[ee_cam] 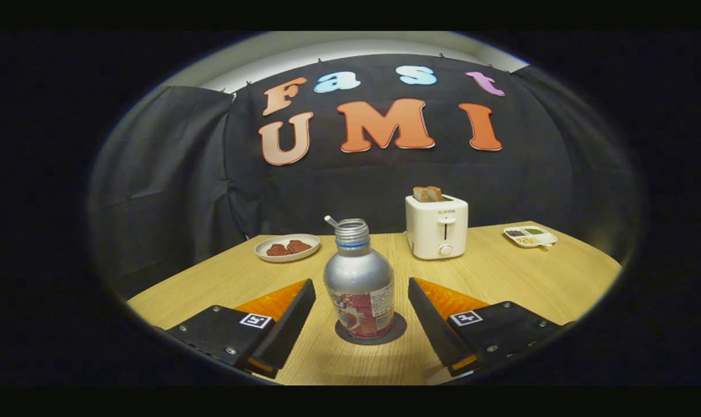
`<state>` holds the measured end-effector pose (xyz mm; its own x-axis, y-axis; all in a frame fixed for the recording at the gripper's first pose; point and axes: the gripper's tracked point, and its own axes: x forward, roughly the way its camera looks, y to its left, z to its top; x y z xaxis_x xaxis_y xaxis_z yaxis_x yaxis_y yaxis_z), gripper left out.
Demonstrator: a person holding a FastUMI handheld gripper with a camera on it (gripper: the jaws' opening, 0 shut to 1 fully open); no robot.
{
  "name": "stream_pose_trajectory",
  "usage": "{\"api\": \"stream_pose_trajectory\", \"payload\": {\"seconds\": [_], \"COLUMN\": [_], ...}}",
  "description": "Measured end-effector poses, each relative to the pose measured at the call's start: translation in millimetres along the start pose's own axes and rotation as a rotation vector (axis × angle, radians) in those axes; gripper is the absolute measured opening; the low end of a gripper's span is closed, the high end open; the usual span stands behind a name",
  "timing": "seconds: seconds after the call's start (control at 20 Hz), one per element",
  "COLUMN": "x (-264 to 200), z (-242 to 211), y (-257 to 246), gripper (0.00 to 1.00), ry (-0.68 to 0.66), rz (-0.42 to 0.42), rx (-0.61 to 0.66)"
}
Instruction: Take the bottle from table, then pour the juice into the cup, finally place the bottle on the coaster
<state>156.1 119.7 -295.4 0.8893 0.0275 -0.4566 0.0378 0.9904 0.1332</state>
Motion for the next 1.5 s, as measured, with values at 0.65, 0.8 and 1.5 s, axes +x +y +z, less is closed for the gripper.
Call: {"api": "stream_pose_trajectory", "payload": {"seconds": [0.65, 0.8, 1.5], "x": [-147.0, -180.2, -281.8], "z": [133.7, 150.6, 222.3], "y": [-37.1, -55.4, -108.8], "gripper": [0.96, 0.96, 0.96], "ry": [-0.262, -0.299, -0.465], "rz": [0.061, 0.063, 0.021], "rx": [-0.064, -0.061, -0.086]}}
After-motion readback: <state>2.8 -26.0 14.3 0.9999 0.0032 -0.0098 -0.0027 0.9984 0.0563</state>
